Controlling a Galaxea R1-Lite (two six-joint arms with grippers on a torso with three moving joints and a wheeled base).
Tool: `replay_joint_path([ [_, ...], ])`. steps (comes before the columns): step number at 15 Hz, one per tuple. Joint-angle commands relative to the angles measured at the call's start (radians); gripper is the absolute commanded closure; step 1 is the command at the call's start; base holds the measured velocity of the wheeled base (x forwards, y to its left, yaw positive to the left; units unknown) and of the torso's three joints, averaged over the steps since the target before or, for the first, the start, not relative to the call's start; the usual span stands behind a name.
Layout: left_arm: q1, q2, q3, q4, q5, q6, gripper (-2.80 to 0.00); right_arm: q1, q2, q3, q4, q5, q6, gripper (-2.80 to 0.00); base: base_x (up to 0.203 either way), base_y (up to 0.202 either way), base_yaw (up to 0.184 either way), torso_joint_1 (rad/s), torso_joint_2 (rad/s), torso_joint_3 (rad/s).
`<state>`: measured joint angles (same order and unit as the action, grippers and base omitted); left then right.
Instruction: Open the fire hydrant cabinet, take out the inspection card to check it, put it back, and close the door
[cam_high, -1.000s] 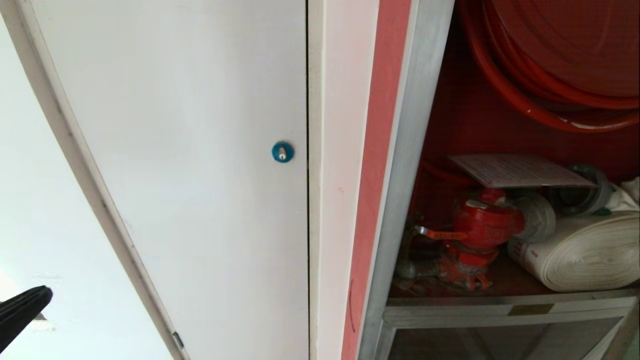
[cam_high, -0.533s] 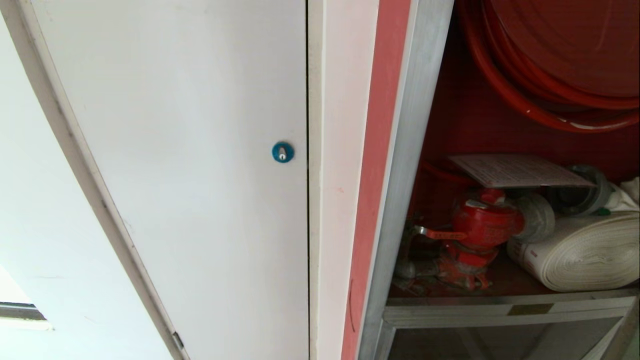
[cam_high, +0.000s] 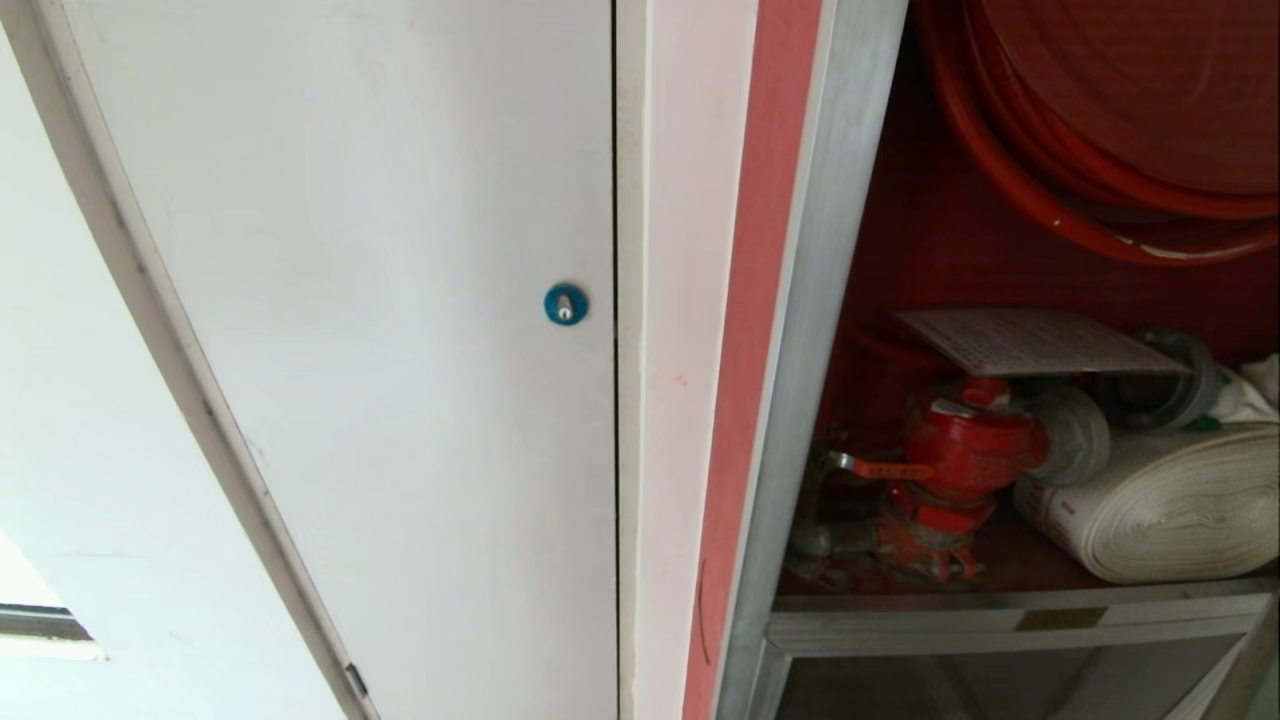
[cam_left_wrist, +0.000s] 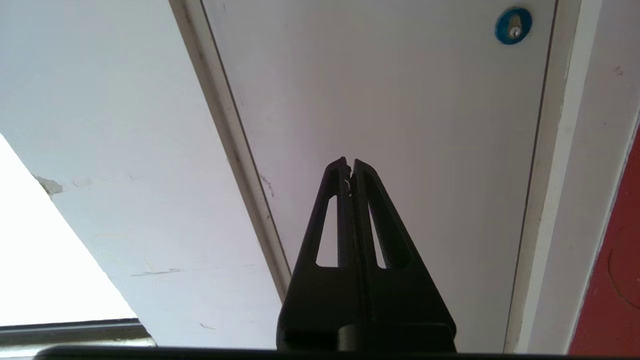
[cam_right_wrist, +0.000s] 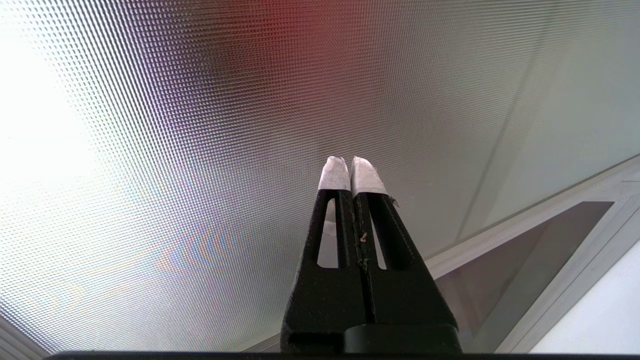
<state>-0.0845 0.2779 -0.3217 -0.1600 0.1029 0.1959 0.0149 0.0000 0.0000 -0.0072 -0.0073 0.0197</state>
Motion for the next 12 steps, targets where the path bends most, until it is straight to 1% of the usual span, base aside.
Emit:
replay_joint_path([
  [1,0.006,0.006,0.001,-0.001,0.009,0.005,0.0,0.0,0.002,0.003,0.0,0.0,0.0,0.0,0.0,0.0,0.0,0.0,0.0,0.0],
  [4,0.052,0.025,-0.007,-0.005,0.006,0.011,0.0,0.0,0.002,0.002,0.0,0.0,0.0,0.0,0.0,0.0,0.0,0.0,0.0,0.0],
  [6,0.053,0.012,0.016,-0.003,0.006,0.005,0.0,0.0,0.002,0.003,0.0,0.0,0.0,0.0,0.0,0.0,0.0,0.0,0.0,0.0],
  [9,0.055,-0.066,0.086,-0.003,0.005,0.005,0.0,0.0,0.002,0.002,0.0,0.0,0.0,0.0,0.0,0.0,0.0,0.0,0.0,0.0],
  [12,0.068,-0.124,0.142,-0.008,-0.003,-0.022,0.0,0.0,0.002,0.003,0.0,0.0,0.0,0.0,0.0,0.0,0.0,0.0,0.0,0.0],
])
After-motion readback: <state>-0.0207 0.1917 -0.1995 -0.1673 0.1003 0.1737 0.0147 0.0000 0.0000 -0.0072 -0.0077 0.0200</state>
